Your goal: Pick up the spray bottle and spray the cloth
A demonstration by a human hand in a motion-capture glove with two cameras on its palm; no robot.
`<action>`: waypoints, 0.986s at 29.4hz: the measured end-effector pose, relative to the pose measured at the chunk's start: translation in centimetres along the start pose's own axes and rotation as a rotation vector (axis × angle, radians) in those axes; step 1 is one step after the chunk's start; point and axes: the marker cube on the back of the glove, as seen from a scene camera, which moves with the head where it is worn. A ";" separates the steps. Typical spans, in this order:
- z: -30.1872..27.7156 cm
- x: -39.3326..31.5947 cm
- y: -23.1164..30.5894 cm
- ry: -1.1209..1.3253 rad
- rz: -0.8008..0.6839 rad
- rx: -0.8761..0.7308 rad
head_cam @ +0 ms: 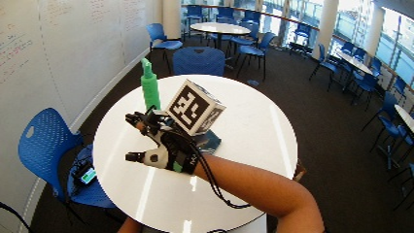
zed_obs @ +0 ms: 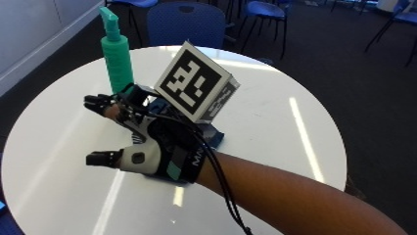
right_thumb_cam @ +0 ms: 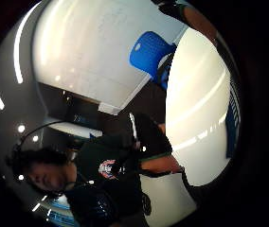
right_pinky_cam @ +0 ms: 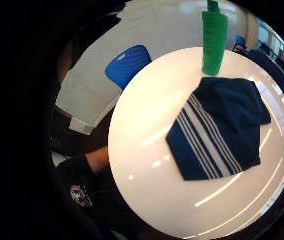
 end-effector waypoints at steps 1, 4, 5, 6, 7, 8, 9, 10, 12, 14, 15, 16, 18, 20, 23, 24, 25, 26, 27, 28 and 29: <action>0.1 -0.3 0.5 -0.005 -0.006 -0.009; 0.1 -0.9 1.7 0.011 -0.025 -0.032; -0.1 -1.0 2.1 0.025 -0.034 -0.037; -0.2 -1.1 2.5 0.039 -0.042 -0.041; -0.4 -1.2 2.9 0.052 -0.047 -0.043; -0.5 -1.3 3.4 0.060 -0.047 -0.043; -0.5 -1.4 3.8 0.063 -0.043 -0.044; -0.6 -1.6 4.3 0.060 -0.037 -0.044; -0.5 -1.9 5.1 0.047 -0.030 -0.048; -0.4 -2.2 5.5 0.035 -0.036 -0.056; -0.3 -2.4 5.7 0.032 -0.039 -0.062; -0.2 -2.5 5.8 0.032 -0.041 -0.068; -0.2 -2.6 6.0 0.042 -0.042 -0.078; -0.2 -2.7 6.2 0.053 -0.041 -0.083; -0.1 -2.8 6.6 0.055 -0.037 -0.082; -0.1 -2.8 6.7 0.053 -0.035 -0.082; -0.2 -2.8 6.8 0.050 -0.033 -0.081; -0.2 -2.8 6.9 0.049 -0.032 -0.081; -0.3 -2.9 6.9 0.051 -0.033 -0.081; -0.3 -2.9 6.9 0.056 -0.036 -0.081; -0.4 -2.9 6.8 0.065 -0.040 -0.080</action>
